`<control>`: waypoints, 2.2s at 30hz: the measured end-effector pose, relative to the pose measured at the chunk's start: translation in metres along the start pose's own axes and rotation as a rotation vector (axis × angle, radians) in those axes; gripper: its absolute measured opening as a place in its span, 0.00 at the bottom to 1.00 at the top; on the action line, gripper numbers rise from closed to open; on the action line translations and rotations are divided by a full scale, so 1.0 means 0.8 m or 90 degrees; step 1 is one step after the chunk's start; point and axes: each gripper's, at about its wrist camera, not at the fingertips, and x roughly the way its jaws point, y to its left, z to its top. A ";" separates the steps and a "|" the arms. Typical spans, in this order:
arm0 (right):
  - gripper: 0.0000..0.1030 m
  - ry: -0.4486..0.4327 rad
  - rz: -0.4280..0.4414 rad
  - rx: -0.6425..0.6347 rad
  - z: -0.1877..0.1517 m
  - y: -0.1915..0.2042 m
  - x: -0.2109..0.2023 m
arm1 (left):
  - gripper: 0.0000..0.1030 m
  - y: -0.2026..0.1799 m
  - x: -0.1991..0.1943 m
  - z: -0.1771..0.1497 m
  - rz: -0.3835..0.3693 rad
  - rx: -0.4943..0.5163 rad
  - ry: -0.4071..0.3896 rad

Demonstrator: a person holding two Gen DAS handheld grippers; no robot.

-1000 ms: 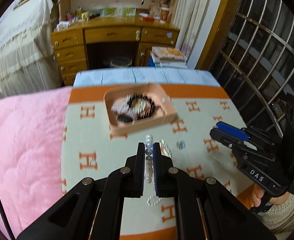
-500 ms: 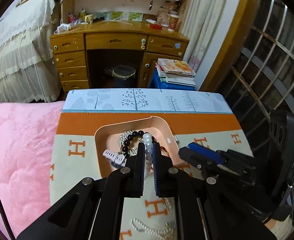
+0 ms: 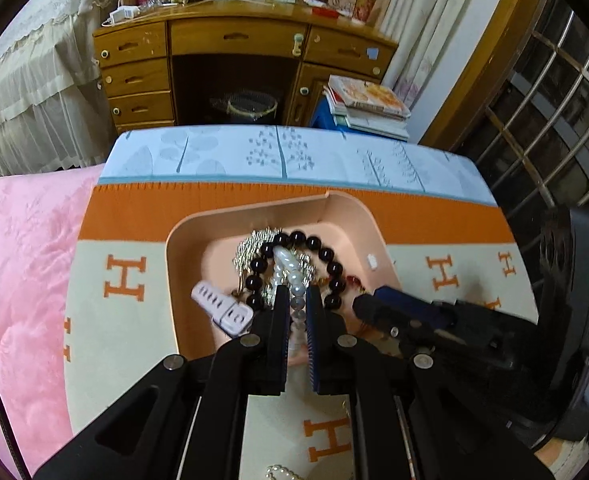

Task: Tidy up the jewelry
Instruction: 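Carry the necklace and pendant into the pink box and release both, then withdraw both tools from the box toward the remaining jewelry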

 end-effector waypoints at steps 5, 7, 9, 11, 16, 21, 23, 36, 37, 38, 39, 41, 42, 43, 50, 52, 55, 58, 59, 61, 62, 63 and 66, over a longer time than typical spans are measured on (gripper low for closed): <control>0.20 0.002 -0.003 0.006 -0.002 -0.003 -0.001 | 0.20 0.005 -0.005 -0.011 -0.003 0.000 0.005; 0.20 -0.001 -0.003 0.009 -0.004 -0.002 -0.005 | 0.20 0.007 -0.011 -0.014 -0.007 0.000 0.007; 0.20 -0.007 -0.003 0.010 -0.005 -0.002 -0.010 | 0.20 0.008 -0.020 -0.018 -0.008 -0.002 0.002; 0.20 -0.014 -0.002 0.009 -0.008 0.000 -0.018 | 0.20 0.006 -0.031 -0.023 -0.008 0.000 -0.005; 0.20 -0.015 -0.007 -0.009 -0.025 0.010 -0.041 | 0.21 0.001 -0.060 -0.042 0.000 0.017 -0.012; 0.20 -0.017 -0.011 -0.034 -0.053 0.022 -0.067 | 0.31 -0.006 -0.090 -0.069 0.014 0.043 -0.025; 0.20 -0.018 -0.008 -0.039 -0.064 0.025 -0.077 | 0.43 -0.007 -0.100 -0.082 0.017 0.049 -0.029; 0.20 0.006 0.010 -0.089 -0.169 0.044 -0.108 | 0.65 -0.007 -0.117 -0.201 0.034 0.065 -0.020; 0.20 0.010 0.010 -0.093 -0.178 0.045 -0.106 | 0.65 -0.005 -0.118 -0.210 0.039 0.064 -0.023; 0.20 0.014 0.006 -0.103 -0.191 0.047 -0.103 | 0.66 -0.004 -0.119 -0.219 0.045 0.062 -0.027; 0.20 0.019 0.000 -0.111 -0.198 0.050 -0.100 | 0.66 -0.004 -0.120 -0.228 0.051 0.059 -0.033; 0.25 0.032 -0.015 -0.124 -0.216 0.051 -0.091 | 0.66 -0.001 -0.122 -0.246 0.060 0.048 -0.044; 0.31 0.039 -0.018 -0.126 -0.223 0.051 -0.086 | 0.66 0.001 -0.122 -0.252 0.060 0.044 -0.048; 0.32 0.045 -0.021 -0.126 -0.230 0.051 -0.081 | 0.66 0.002 -0.122 -0.258 0.060 0.040 -0.050; 0.33 0.044 -0.038 -0.132 -0.241 0.052 -0.061 | 0.67 0.014 -0.115 -0.285 0.035 0.008 -0.042; 0.33 0.039 -0.042 -0.141 -0.241 0.057 -0.058 | 0.67 0.021 -0.112 -0.288 0.027 -0.005 -0.040; 0.33 0.030 -0.049 -0.160 -0.241 0.067 -0.052 | 0.67 0.029 -0.109 -0.289 0.018 -0.019 -0.040; 0.33 0.024 -0.058 -0.178 -0.238 0.078 -0.046 | 0.67 0.037 -0.108 -0.290 0.013 -0.029 -0.042; 0.33 0.023 -0.059 -0.183 -0.237 0.081 -0.044 | 0.67 0.040 -0.108 -0.290 0.010 -0.033 -0.043; 0.33 0.020 -0.063 -0.194 -0.235 0.088 -0.039 | 0.67 0.046 -0.107 -0.291 0.005 -0.041 -0.044; 0.33 0.018 -0.066 -0.199 -0.235 0.090 -0.038 | 0.67 0.049 -0.107 -0.292 0.003 -0.045 -0.044; 0.33 0.016 -0.071 -0.205 -0.234 0.094 -0.035 | 0.67 0.051 -0.106 -0.293 0.002 -0.048 -0.045; 0.33 0.008 -0.094 -0.226 -0.235 0.103 -0.030 | 0.67 0.059 -0.105 -0.295 -0.004 -0.058 -0.044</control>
